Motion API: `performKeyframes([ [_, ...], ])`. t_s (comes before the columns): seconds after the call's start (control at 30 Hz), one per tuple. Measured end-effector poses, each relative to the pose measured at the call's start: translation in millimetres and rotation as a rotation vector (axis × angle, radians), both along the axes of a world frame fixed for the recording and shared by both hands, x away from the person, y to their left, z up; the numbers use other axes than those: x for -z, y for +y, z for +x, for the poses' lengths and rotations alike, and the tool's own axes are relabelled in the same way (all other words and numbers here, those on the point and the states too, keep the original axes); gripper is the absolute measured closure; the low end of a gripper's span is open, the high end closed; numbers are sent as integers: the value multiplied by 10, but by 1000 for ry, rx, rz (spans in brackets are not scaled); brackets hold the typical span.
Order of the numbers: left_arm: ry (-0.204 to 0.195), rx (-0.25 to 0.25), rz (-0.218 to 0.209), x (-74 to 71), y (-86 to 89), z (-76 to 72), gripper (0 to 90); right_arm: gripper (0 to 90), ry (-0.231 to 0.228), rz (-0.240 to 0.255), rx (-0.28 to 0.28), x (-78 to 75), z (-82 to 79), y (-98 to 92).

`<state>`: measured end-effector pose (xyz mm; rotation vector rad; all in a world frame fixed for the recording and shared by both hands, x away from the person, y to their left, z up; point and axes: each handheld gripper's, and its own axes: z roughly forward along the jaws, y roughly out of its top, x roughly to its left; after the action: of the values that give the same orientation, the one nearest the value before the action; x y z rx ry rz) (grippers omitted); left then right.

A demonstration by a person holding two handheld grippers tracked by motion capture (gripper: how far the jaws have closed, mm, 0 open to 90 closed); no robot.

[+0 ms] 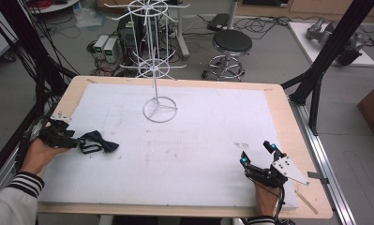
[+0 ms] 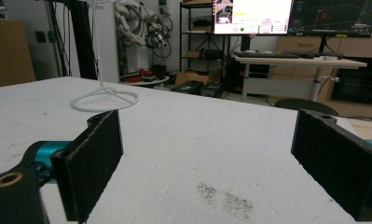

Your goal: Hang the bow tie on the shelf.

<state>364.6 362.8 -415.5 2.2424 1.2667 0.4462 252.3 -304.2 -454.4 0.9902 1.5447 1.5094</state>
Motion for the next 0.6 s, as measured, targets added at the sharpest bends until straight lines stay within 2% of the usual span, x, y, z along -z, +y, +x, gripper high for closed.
performKeyframes([
  [0.27,20,20,44,-1,-78,23,444,80,-4,-2,0,1,1,-1],
  [0.3,26,26,53,-3,-93,28,480,80,-5,-3,0,0,1,-3],
  [0.6,39,40,75,-1,-127,34,539,80,-6,3,1,1,0,-7],
])
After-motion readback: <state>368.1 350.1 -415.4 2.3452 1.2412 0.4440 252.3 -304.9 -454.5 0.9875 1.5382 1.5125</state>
